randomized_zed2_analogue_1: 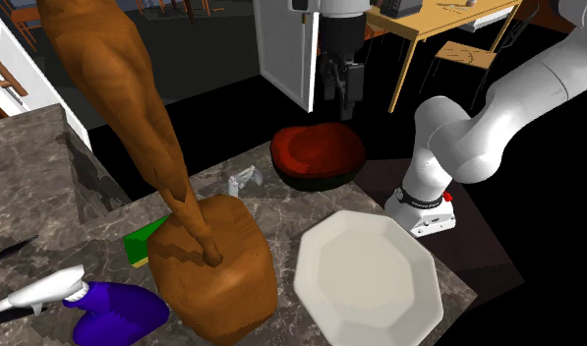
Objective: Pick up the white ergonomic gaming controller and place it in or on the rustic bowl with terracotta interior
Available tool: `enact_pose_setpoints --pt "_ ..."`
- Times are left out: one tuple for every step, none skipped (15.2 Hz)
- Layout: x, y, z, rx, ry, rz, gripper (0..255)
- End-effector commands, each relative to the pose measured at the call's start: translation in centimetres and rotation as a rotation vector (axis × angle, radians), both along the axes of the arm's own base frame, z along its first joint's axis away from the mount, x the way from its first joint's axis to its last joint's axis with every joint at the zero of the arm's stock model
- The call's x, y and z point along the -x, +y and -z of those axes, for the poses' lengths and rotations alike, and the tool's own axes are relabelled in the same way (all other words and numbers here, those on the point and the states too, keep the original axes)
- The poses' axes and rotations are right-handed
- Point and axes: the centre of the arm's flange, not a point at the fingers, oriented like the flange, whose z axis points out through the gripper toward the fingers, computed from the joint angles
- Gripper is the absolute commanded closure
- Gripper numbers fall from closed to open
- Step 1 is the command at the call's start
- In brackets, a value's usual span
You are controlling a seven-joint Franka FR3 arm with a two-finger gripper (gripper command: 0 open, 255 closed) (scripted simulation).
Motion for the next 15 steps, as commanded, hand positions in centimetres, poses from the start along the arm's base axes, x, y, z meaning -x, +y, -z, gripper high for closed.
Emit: enact_pose_setpoints --pt "0.0 0.0 0.0 0.0 0.0 0.0 0" --pt "-1.2 0.1 0.7 0.008 0.002 -0.015 0" --pt "-2.3 0.2 1.4 0.015 0.004 -0.031 0" --pt "-3.5 0.4 2.1 0.023 0.007 -0.046 0" --pt "-4.7 0.5 2.9 0.031 0.009 -0.061 0" --pt "-5.8 0.7 3.6 0.039 0.011 -0.076 0" --pt "-7.0 0.9 4.3 0.046 0.013 -0.092 0" --pt "-8.1 1.0 5.1 0.054 0.015 -0.107 0" --pt "-9.2 1.2 5.8 0.062 0.018 -0.122 0" --pt "-10.4 1.4 6.5 0.07 0.02 -0.138 0" --pt "-11.5 1.7 7.3 0.077 0.022 -0.153 0" --pt "-12.6 1.9 8.0 0.085 0.024 -0.168 0" --pt "-13.8 2.1 8.8 0.093 0.027 -0.184 0" --pt "-14.9 2.4 9.6 0.1 0.029 -0.199 0" --pt "-16.0 2.7 10.3 0.108 0.031 -0.214 0"
